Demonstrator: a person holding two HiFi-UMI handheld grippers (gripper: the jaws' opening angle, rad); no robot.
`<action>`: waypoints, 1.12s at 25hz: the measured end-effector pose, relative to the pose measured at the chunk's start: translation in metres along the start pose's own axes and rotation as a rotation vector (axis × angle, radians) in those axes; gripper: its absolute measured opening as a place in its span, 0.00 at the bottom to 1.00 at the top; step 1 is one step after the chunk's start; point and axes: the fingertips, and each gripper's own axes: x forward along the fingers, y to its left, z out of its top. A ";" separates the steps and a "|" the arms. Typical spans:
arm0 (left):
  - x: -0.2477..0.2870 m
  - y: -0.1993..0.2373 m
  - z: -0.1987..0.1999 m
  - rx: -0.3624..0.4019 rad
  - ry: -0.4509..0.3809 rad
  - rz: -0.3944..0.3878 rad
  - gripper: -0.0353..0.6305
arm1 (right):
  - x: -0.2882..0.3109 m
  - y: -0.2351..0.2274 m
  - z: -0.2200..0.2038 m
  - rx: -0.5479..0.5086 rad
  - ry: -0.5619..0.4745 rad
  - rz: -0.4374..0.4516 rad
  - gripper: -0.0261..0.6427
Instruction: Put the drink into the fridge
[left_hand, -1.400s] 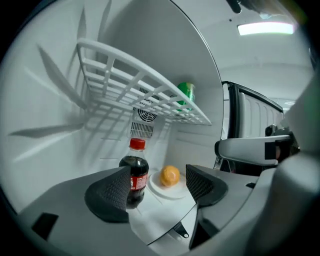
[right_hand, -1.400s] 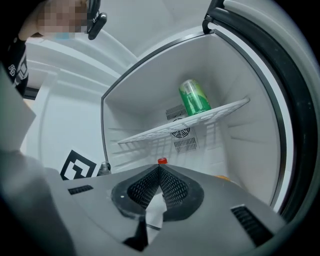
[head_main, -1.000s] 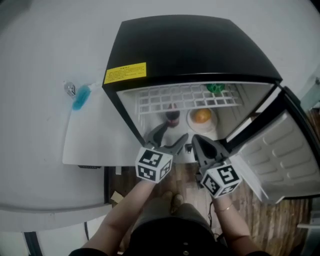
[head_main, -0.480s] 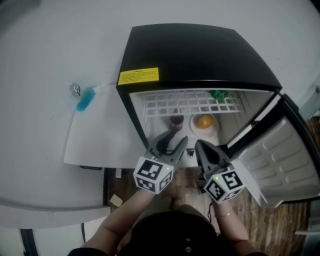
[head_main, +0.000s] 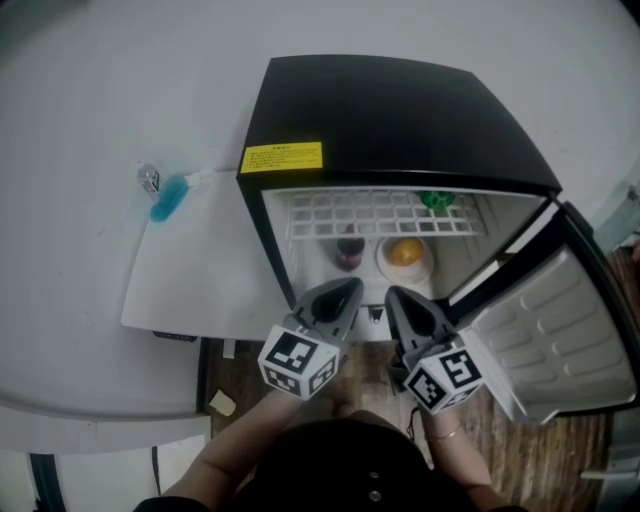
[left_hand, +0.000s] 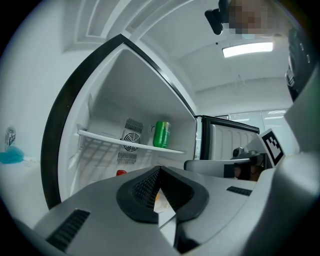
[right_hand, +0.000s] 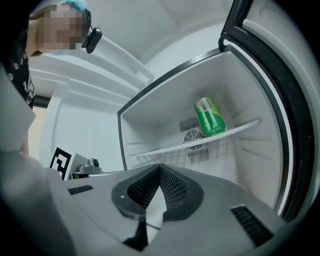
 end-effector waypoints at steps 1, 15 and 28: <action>0.000 -0.001 0.000 -0.003 0.002 -0.003 0.06 | 0.000 -0.001 0.000 0.003 -0.004 -0.003 0.05; -0.003 -0.016 -0.010 -0.015 0.029 -0.062 0.06 | 0.004 0.005 -0.003 0.011 -0.037 -0.008 0.05; -0.005 -0.014 -0.018 -0.002 0.054 -0.056 0.06 | 0.004 0.010 -0.012 0.002 -0.008 -0.008 0.05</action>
